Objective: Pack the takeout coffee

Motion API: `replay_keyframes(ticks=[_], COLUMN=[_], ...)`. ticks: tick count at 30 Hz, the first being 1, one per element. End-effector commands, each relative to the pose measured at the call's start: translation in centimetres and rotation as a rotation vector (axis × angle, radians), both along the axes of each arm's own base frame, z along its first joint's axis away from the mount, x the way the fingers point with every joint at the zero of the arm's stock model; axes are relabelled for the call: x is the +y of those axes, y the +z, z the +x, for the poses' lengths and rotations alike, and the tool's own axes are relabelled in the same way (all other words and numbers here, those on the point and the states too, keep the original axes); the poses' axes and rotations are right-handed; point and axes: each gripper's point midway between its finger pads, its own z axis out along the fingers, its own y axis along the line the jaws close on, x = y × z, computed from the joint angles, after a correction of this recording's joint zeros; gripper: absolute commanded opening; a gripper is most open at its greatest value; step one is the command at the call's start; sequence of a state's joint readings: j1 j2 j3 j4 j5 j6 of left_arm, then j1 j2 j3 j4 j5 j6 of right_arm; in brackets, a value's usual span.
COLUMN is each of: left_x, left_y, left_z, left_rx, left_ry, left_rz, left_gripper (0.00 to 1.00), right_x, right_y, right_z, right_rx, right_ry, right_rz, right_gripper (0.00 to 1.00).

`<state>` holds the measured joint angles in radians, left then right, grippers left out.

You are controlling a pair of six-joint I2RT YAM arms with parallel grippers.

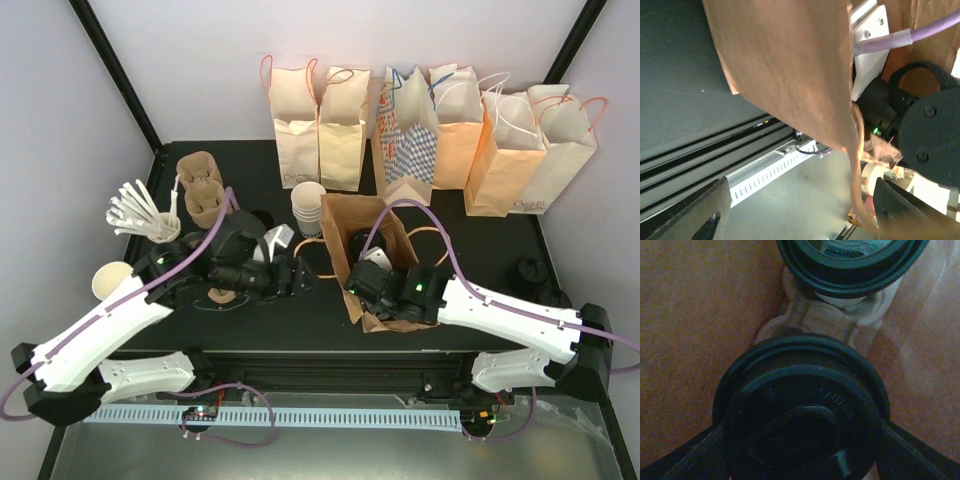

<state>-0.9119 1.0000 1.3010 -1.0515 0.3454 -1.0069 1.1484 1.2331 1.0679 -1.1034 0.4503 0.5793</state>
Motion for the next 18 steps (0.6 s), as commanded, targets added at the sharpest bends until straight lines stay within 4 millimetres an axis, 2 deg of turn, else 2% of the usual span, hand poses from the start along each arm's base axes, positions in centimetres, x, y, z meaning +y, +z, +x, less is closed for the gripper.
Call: replay_keyframes(ticks=[1, 5, 7, 12, 15, 18], left_x=[-3.3, -5.1, -5.3, -6.7, -7.6, -7.3], left_y=[2.2, 1.6, 1.4, 0.5, 1.3, 2.2], left_z=[0.8, 2.0, 2.7, 3.9, 4.6, 5.0], left_rx=[0.021, 0.050, 0.067, 0.133, 0.128, 0.114], left_ry=[-0.026, -0.023, 0.021, 0.097, 0.101, 0.123], left_rz=[-0.114, -0.097, -0.086, -0.128, -0.142, -0.113], left_gripper=[0.81, 0.76, 0.73, 0.73, 0.75, 0.76], right_x=[1.0, 1.1, 1.2, 1.4, 1.3, 1.4], right_y=[-0.2, -0.3, -0.3, -0.3, -0.2, 0.1], right_z=[0.3, 0.8, 1.1, 1.7, 2.0, 2.1], right_rx=[0.015, 0.039, 0.052, 0.072, 0.080, 0.082], right_ry=[0.001, -0.017, -0.018, -0.015, -0.012, -0.012], right_rz=[0.063, 0.084, 0.090, 0.090, 0.074, 0.079], right_gripper=[0.41, 0.41, 0.41, 0.40, 0.40, 0.40])
